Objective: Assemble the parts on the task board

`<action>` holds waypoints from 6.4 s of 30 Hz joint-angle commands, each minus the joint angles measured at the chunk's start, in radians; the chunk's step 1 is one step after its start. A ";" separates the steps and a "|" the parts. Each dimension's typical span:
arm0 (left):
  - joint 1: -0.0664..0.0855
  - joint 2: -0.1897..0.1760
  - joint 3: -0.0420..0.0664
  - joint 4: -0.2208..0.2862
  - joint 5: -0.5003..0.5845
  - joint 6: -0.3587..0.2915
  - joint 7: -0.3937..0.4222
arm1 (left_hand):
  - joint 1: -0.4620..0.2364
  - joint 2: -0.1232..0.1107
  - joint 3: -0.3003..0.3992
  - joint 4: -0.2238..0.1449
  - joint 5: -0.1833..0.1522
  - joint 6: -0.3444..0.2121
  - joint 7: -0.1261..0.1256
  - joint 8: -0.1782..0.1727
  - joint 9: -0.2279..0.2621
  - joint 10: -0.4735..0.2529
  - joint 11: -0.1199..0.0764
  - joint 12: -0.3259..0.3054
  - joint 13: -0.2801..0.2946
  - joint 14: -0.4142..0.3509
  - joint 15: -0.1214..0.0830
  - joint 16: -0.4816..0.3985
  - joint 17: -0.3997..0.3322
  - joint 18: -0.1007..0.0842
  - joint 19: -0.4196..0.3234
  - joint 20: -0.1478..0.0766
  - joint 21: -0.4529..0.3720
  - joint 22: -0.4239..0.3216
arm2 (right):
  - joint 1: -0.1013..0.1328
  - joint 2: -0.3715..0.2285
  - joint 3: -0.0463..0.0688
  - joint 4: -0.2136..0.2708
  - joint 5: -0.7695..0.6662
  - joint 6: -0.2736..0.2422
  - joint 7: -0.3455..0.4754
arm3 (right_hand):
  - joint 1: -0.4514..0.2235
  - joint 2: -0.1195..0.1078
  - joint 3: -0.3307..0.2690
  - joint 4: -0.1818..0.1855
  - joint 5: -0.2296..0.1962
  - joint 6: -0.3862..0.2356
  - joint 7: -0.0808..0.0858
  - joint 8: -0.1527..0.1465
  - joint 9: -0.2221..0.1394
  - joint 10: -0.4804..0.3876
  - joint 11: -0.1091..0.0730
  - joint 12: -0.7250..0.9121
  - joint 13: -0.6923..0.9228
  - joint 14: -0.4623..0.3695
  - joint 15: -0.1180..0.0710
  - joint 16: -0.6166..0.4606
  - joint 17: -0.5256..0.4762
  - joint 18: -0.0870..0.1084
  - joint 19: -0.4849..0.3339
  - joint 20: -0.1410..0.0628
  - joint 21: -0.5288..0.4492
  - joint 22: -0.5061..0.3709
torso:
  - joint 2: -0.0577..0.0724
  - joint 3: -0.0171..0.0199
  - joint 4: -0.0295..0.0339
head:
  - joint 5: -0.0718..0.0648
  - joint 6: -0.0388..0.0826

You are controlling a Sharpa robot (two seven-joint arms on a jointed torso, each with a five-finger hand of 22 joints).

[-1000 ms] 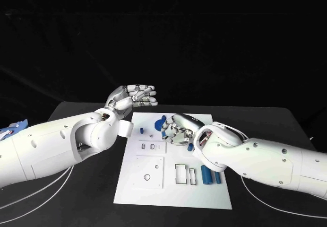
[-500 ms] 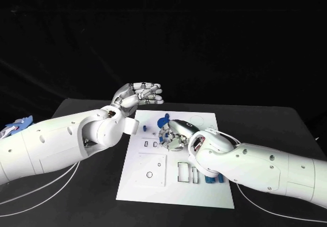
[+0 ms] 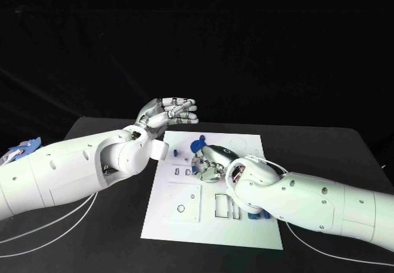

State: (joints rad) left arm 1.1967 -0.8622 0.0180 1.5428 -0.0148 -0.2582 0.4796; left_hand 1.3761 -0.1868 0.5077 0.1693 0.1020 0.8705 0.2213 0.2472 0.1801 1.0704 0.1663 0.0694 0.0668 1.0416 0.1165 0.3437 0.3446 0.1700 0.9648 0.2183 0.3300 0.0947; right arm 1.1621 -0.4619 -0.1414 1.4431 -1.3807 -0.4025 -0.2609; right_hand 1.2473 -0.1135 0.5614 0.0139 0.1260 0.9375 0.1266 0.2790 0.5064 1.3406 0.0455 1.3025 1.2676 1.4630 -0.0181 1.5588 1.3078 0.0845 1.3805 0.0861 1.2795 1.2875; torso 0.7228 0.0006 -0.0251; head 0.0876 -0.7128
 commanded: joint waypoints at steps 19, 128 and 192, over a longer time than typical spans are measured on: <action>0.001 -0.001 0.001 0.002 0.000 0.009 0.002 | 0.010 0.003 0.001 -0.008 -0.006 -0.004 0.015 -0.005 0.001 -0.002 0.006 -0.003 0.001 -0.006 -0.001 0.001 0.001 0.013 -0.003 0.001 0.001 -0.002 | -0.012 0.016 -0.004 -0.029 -0.012 0.019 0.001 | -0.010 -0.001 -0.003 0.006 0.000 -0.005 -0.003 0.031 0.040 -0.011 -0.003 -0.013 -0.007 0.099 -0.007 -0.002 0.224 0.000 -0.008 -0.004 -0.009 -0.005 | 0.001 0.0005 -0.0003 | 0.001 -0.011; 0.052 0.156 -0.025 -0.154 -1.083 0.466 -1.024 | -0.260 0.139 -0.386 0.125 -0.051 -0.050 -0.138 0.464 0.417 0.118 -0.155 0.968 0.779 0.459 -0.167 1.104 0.989 -0.026 0.228 -0.165 0.849 0.667 | 0.137 -0.428 0.009 0.103 0.590 -0.043 0.362 | 0.003 -0.049 -0.093 0.068 0.081 -0.156 0.058 -0.039 -0.063 -0.167 0.051 -0.126 -0.156 0.071 0.039 -0.046 0.128 0.027 -0.074 0.038 -0.157 -0.099 | -0.055 0.0047 -0.0236 | 0.036 -0.051; 0.054 0.212 -0.045 -0.169 -1.087 0.558 -1.038 | -0.203 0.194 -0.352 0.124 -0.050 -0.053 -0.141 0.456 0.436 0.108 -0.159 0.982 0.780 0.455 -0.169 1.095 0.975 -0.031 0.225 -0.166 0.889 0.711 | 0.124 -0.409 0.008 0.087 0.468 -0.048 0.324 | -0.006 -0.044 -0.091 0.081 0.095 -0.161 0.059 -0.034 -0.066 -0.175 0.052 -0.135 -0.170 0.066 0.039 -0.054 0.113 0.030 -0.083 0.037 -0.176 -0.112 | -0.052 0.0062 -0.0212 | 0.028 -0.062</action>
State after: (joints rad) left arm 1.2497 -0.6560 -0.0269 1.3741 -1.1146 0.2861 -0.5636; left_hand 1.1661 0.0078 0.1534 0.2931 0.0538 0.8241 0.0819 0.7068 0.6156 1.1870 0.0073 1.0493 0.8479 1.4669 -0.0445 1.4444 1.3076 0.1544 1.1972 0.0538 1.2142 0.8052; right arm 1.2870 -0.8719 -0.1340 1.5291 -0.9010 -0.4581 0.0680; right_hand 1.2478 -0.1634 0.4708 0.0887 0.2150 0.7781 0.1829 0.2395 0.4414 1.1736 0.0967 1.1709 1.0989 1.4647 0.0267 1.5083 1.3074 0.1000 1.3050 0.1219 1.1071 1.1766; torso 0.6702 0.0060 -0.0461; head 0.1151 -0.7733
